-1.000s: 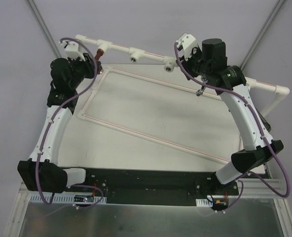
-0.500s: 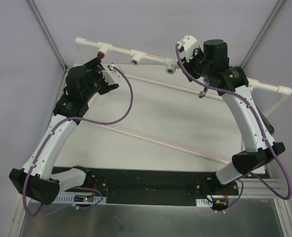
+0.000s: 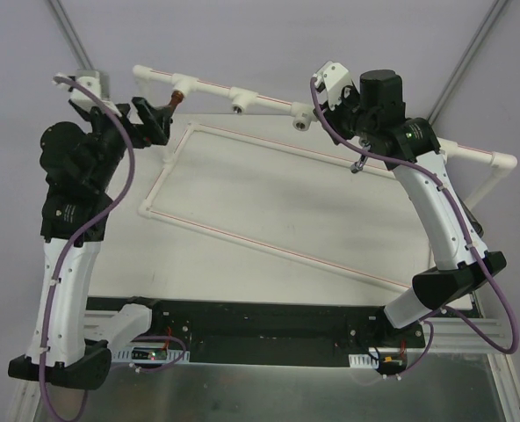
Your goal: Install the water faucets
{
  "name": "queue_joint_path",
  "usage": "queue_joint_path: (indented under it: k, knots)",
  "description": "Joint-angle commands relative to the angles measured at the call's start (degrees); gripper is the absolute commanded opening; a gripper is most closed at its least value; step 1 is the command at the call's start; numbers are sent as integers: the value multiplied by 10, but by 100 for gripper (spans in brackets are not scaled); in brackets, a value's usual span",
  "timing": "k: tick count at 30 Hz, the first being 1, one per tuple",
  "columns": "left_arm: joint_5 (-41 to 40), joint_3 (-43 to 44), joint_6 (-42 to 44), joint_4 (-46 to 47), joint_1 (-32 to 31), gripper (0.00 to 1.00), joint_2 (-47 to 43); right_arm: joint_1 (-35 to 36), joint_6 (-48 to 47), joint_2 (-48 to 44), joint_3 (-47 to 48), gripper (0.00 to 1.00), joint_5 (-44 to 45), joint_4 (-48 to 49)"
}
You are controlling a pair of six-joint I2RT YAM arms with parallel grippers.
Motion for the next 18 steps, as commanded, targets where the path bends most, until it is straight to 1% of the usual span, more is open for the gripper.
queue_joint_path:
  k: [1, 2, 3, 5, 6, 8, 10, 13, 17, 18]
  knots:
    - [-86, 19, -322, -47, 61, 99, -6, 9, 65, 29, -13, 0, -5, -23]
    - [-104, 20, -363, -64, 72, 99, -4, 9, 65, 29, -13, 0, -6, -23]
    - [-105, 17, -406, -75, 82, 99, -3, 10, 65, 29, -13, 0, -7, -23]
    - [-96, 1, -465, -76, 99, 99, 0, 9, 65, 29, -13, 0, -7, -22]
    - [-89, -6, -489, -79, 102, 99, 4, 10, 67, 29, -13, 0, -9, -23]
    - [-60, -28, -559, -81, 140, 99, 12, 9, 66, 27, -14, 0, -13, -21]
    - [-29, -50, -625, -72, 155, 98, 20, 9, 65, 23, -17, 0, -13, -20]
    - [8, -79, -691, -24, 161, 97, 35, 9, 64, 21, -22, 0, -10, -18]
    - [80, -113, -774, 66, 167, 95, 67, 9, 62, 18, -25, 0, -9, -17]
    - [87, -119, -794, 84, 167, 94, 74, 9, 62, 18, -25, 0, -7, -17]
